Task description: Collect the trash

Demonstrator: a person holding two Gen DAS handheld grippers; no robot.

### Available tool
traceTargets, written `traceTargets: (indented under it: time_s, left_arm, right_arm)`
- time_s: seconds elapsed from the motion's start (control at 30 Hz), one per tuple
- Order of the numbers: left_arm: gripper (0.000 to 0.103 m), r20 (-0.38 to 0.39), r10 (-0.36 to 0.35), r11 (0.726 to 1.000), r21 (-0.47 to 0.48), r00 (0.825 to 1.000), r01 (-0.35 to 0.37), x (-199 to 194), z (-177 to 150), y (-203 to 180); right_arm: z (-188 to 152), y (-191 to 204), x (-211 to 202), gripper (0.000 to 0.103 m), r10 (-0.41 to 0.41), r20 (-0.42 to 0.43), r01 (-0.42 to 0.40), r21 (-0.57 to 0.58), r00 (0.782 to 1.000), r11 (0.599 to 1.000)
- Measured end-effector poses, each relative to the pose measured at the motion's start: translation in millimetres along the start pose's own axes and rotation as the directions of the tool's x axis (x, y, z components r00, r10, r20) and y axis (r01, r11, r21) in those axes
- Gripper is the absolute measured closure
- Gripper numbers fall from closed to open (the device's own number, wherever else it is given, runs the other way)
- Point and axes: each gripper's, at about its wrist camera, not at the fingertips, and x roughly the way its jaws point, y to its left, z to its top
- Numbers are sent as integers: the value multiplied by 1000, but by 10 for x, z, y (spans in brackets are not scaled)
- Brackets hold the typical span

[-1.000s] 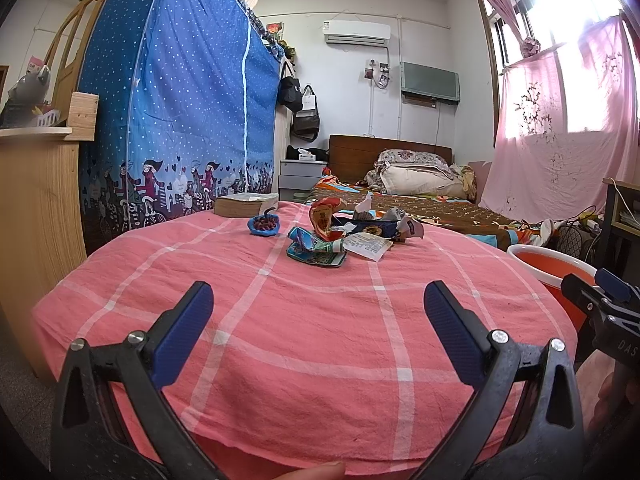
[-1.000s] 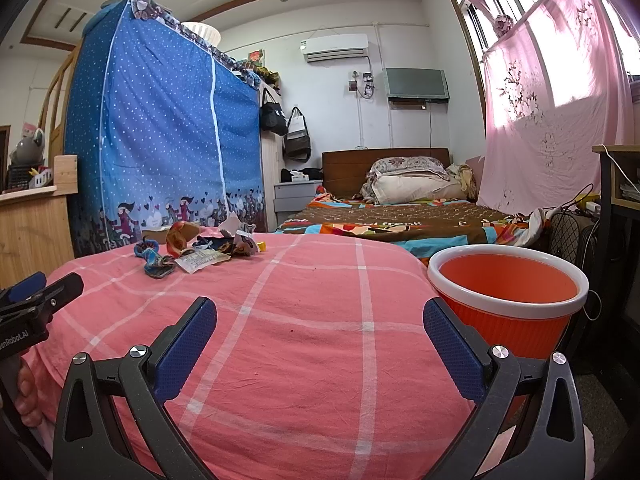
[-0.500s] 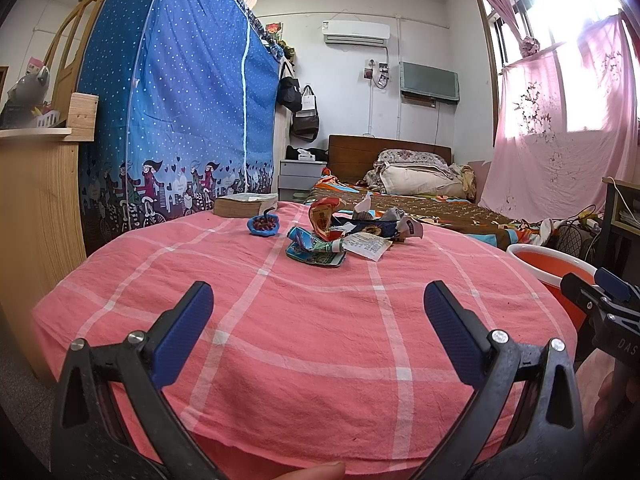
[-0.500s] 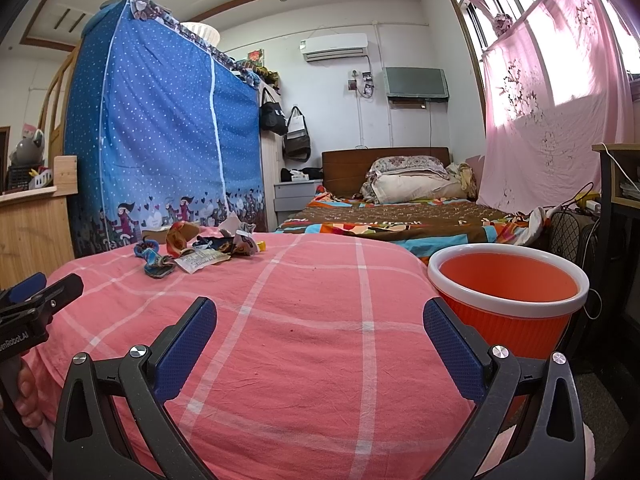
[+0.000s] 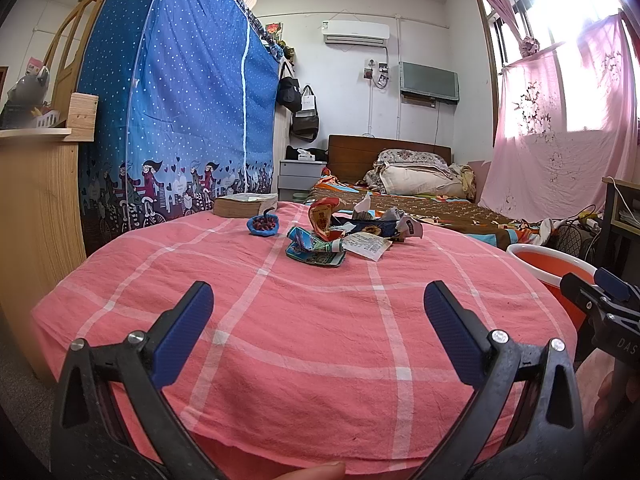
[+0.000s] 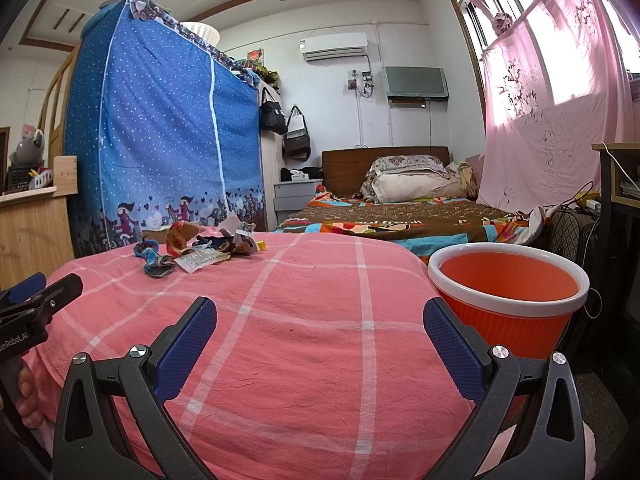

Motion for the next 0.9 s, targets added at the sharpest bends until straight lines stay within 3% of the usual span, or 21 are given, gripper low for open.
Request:
traceTargets:
  time_s: [0.5,0.9]
  left_arm:
    - [0,1,14,999,32,1000,-14,4,39,-56]
    - [0,50,27,999,29,998,-28,215,518,120]
  right_arm:
    - [0,42,27,0,20,-11,-20,23,1000,1000]
    - [465,204,268,0,85,22,-84,-25,996,996]
